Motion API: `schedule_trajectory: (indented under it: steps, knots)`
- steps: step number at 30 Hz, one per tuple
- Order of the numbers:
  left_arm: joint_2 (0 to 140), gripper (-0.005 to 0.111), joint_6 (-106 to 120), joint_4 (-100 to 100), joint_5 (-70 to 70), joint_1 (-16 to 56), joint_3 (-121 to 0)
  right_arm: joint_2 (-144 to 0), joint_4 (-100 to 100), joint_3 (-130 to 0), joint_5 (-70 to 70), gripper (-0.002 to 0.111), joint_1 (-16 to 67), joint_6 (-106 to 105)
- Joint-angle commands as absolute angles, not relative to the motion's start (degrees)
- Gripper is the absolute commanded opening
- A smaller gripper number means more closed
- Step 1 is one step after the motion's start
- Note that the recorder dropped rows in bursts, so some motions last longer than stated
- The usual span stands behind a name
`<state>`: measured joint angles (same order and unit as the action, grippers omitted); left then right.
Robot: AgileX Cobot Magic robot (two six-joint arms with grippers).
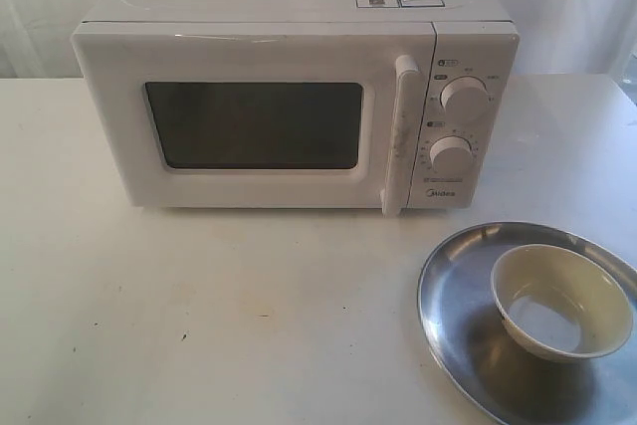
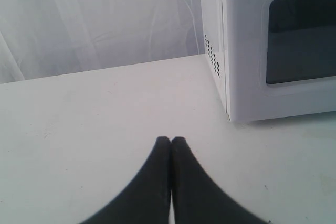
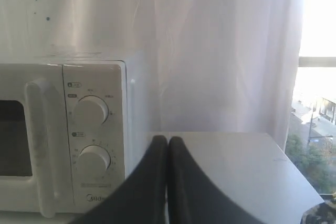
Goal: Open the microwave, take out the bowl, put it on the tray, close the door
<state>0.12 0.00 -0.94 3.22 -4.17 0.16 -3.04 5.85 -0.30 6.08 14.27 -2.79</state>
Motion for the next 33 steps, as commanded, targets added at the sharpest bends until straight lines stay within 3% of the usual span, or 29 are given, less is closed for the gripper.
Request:
schedule_trajectory:
  steps: [1, 33]
  knots:
    - [0.0, 0.0, 0.0, -0.5, 3.4, -3.9, 0.0, -2.2, 4.5, 0.0, 5.7, 0.0, 13.7, -1.2]
    - [0.0, 0.0, 0.0, -0.5, 3.4, -3.9, 0.0, -2.2, 3.1, 0.0, 2.8, 0.0, 13.7, -1.2]
